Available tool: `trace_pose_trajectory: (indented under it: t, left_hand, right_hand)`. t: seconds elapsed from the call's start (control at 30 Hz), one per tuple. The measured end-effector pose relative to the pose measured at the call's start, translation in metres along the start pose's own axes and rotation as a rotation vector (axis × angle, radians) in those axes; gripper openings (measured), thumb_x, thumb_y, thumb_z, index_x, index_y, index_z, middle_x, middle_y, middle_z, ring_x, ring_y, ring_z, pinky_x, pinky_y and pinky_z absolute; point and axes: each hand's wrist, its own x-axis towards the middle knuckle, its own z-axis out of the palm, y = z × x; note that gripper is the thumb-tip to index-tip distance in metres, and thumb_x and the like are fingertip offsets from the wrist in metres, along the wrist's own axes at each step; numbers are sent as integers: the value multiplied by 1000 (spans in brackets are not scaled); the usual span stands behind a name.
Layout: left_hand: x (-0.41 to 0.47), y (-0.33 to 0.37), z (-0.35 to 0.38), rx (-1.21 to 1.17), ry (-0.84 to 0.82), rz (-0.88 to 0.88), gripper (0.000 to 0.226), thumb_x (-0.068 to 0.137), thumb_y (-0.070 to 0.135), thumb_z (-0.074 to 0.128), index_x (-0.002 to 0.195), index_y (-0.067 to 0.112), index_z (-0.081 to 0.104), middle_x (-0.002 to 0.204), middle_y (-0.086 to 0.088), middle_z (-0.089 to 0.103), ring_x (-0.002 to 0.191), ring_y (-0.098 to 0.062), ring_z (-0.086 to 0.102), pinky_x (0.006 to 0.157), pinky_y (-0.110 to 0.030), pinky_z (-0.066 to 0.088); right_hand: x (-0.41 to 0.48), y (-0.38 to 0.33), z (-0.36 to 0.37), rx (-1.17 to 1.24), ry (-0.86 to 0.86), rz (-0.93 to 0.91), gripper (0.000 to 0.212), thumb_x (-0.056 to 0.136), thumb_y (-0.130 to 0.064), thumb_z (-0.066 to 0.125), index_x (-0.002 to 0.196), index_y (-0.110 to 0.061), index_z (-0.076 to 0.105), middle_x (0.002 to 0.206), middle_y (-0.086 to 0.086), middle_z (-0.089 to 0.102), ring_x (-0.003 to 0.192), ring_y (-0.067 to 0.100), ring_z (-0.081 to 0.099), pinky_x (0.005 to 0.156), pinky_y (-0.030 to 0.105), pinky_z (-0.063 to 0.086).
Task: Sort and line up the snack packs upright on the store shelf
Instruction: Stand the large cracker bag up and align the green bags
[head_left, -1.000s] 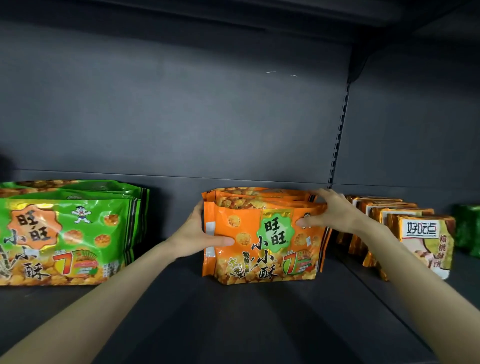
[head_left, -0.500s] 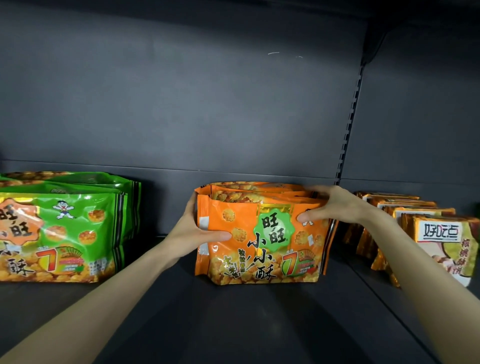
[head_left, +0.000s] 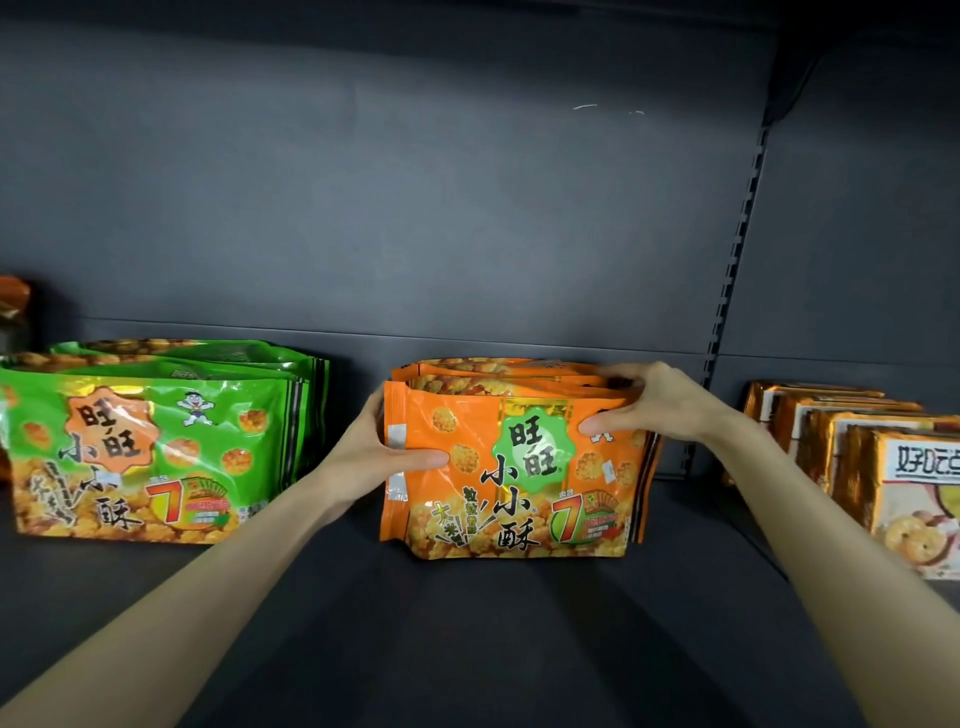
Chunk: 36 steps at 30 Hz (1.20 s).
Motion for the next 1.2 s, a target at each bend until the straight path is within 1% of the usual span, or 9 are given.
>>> trace_pose_trajectory:
  t: [0.13, 0.3, 0.5, 0.6, 0.73, 0.87, 0.97, 1.03, 1.2]
  left_hand:
    - [-6, -2, -18, -34, -1, -5, 119, 22, 47, 93, 127, 31, 41, 110, 5, 67, 92, -10, 70, 65, -20, 56]
    - [-7, -7, -26, -58, -11, -9, 94, 53, 24, 90, 132, 24, 41, 111, 2, 68, 94, -13, 70, 69, -23, 56]
    - [-10, -11, -28, -62, -37, -10, 112, 28, 50, 92, 127, 30, 45, 111, 3, 68, 94, -10, 70, 69, -21, 56]
    - [-14, -14, -28, -64, -52, -8, 109, 25, 54, 90, 122, 34, 46, 110, 6, 68, 93, -7, 69, 68, -18, 56]
    - [-18, -18, -24, -35, -57, -16, 85, 54, 33, 88, 125, 32, 43, 114, 6, 66, 98, -9, 67, 81, -25, 55]
    - [-21, -28, -19, 51, -36, -8, 79, 62, 19, 86, 129, 25, 43, 113, 6, 67, 98, -6, 66, 77, -18, 53]
    - [-20, -32, -18, 66, -29, 2, 84, 59, 19, 87, 129, 24, 42, 113, 5, 67, 99, -7, 67, 76, -18, 54]
    - [-19, -32, -19, 81, -34, 4, 84, 59, 20, 87, 130, 23, 42, 113, 5, 66, 100, -8, 66, 78, -19, 53]
    - [-18, -29, -19, 102, -50, 19, 75, 67, 11, 83, 129, 20, 43, 110, 5, 66, 93, -2, 67, 68, -12, 52]
  right_hand:
    - [4, -16, 13, 2, 9, -11, 88, 63, -44, 82, 139, -19, 45, 126, 1, 60, 95, 10, 56, 87, 22, 44]
    - [4, -26, 19, 2, 13, 2, 89, 62, -45, 82, 138, -18, 45, 126, 2, 61, 94, 12, 58, 89, 27, 47]
    - [-5, -32, 18, 11, 17, 5, 87, 65, -37, 83, 140, -18, 43, 131, 1, 57, 102, 8, 52, 88, 22, 41]
    - [-11, -29, 16, 18, 67, -2, 97, 61, -36, 84, 143, -18, 37, 142, -2, 48, 123, 15, 48, 95, 25, 38]
    - [-18, -21, 19, 53, 115, 62, 115, 53, -40, 85, 149, -21, 23, 152, 0, 32, 135, 25, 39, 105, 40, 37]
    - [-24, -14, 29, 229, 159, 115, 136, 43, -43, 85, 151, -25, 5, 157, 5, 21, 132, 30, 43, 106, 43, 38]
    - [-26, -12, 37, 369, 182, 141, 129, 58, -26, 84, 152, -24, -5, 154, 9, 28, 127, 26, 49, 100, 37, 40]
    - [-28, -12, 41, 428, 171, 149, 120, 68, -17, 81, 151, -21, -4, 146, 12, 42, 111, 19, 56, 94, 33, 40]
    - [-28, -17, 42, 447, 178, 153, 114, 70, -14, 80, 152, -20, 1, 136, 13, 53, 97, 14, 56, 94, 34, 41]
